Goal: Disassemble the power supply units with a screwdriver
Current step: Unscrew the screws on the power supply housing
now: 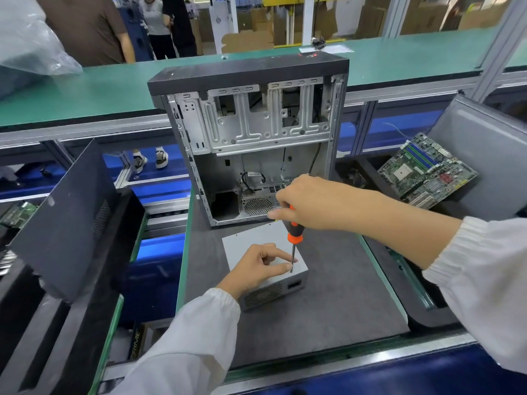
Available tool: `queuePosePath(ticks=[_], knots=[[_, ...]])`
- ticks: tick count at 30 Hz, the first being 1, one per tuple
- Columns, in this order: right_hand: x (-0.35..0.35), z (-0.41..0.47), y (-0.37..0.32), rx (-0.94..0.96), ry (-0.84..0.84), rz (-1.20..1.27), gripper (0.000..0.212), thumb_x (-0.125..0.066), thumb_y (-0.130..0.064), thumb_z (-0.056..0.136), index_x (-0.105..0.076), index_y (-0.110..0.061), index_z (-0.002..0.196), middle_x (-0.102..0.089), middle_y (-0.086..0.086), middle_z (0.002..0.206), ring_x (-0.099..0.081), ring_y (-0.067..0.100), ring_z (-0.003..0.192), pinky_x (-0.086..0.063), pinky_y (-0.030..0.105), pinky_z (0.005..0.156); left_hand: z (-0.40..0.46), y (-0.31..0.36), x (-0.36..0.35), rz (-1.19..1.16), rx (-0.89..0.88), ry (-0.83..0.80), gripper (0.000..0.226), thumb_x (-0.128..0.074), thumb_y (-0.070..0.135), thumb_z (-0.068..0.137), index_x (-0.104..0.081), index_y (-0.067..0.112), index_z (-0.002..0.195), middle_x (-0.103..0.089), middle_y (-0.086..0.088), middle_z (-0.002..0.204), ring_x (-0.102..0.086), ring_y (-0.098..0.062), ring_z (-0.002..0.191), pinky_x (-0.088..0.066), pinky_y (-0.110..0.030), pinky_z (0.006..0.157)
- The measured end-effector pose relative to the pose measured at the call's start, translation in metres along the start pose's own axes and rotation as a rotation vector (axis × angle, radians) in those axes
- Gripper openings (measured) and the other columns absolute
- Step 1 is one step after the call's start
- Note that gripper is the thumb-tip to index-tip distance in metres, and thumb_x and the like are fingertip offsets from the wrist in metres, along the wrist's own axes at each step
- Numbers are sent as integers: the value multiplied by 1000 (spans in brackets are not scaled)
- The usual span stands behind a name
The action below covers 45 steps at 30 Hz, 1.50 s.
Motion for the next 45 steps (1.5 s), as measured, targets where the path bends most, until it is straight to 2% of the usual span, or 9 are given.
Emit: queuePosePath(ticks=[11,17,20,25,27,33,36,40,45], knots=[[21,2,0,177,-276,158,31,-62,-14,89,-51,-29,115,-48,-10,100,-51,18,93,-45,33,76,5,0,-8,-60,-73,5,11,-71,13,87,-78,12,96,-48,-4,67,-31,-7,58,-28,-16,61],[20,-4,6,-128,-167,68,66,-39,-77,81,-54,-14,92,-56,2,70,-67,22,59,-52,36,63,6,-4,-11,-83,-51,35,10,-71,13,86,-78,8,92,-39,-10,67,-30,-16,61,-27,-19,61],[15,-1,2,-171,-20,-155,59,-31,-62,95,-42,-11,67,-45,4,62,-47,17,48,-35,29,49,6,-5,-12,-101,-37,33,9,-71,12,86,-78,6,90,-39,10,57,-29,-6,54,-28,-15,59],[15,-1,-7,65,-223,-85,14,-50,-22,97,-54,-17,109,-51,4,102,-51,23,87,-42,35,70,6,-2,-10,-144,-81,25,9,-71,16,87,-78,13,93,-24,1,56,-22,-9,54,-21,-16,55],[20,-3,-9,117,-311,-42,26,-55,-11,92,-54,-22,115,-46,0,106,-51,23,95,-42,34,69,6,1,-12,-155,-95,-16,14,-69,22,89,-77,31,84,-35,-8,58,-24,-22,59,-24,-21,60],[25,-4,-2,-167,-203,-12,62,-43,-77,80,-49,-15,87,-64,3,63,-67,21,52,-54,33,61,6,-1,-14,-146,-63,-10,17,-68,20,91,-76,26,77,-27,-5,58,-24,-27,63,-23,-32,65],[17,1,-5,-167,-86,-124,51,-37,-59,95,-44,-14,74,-56,4,54,-55,20,54,-40,30,51,7,2,-12,-138,-72,-6,18,-68,15,91,-75,21,75,-23,9,55,-30,-21,62,-27,-27,66],[23,-3,-2,-66,-356,29,23,-51,-18,95,-50,-22,118,-47,2,92,-58,25,78,-52,37,68,9,19,-9,-179,-115,11,17,-67,22,91,-75,7,93,-15,1,62,-18,-14,59,-18,-21,57],[36,-12,-5,-176,-244,-9,58,-48,-68,85,-49,-18,114,-52,0,78,-67,23,59,-55,33,61,13,33,-11,-157,-121,0,19,-67,26,92,-75,9,87,-13,-9,65,-17,-19,61,-19,-24,59]])
Point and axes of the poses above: each hand's wrist, its own z-axis towards the middle knuckle, its own x-axis out of the back of the hand, y = z × x, the point moved 3 cm from there along z, towards the middle knuckle
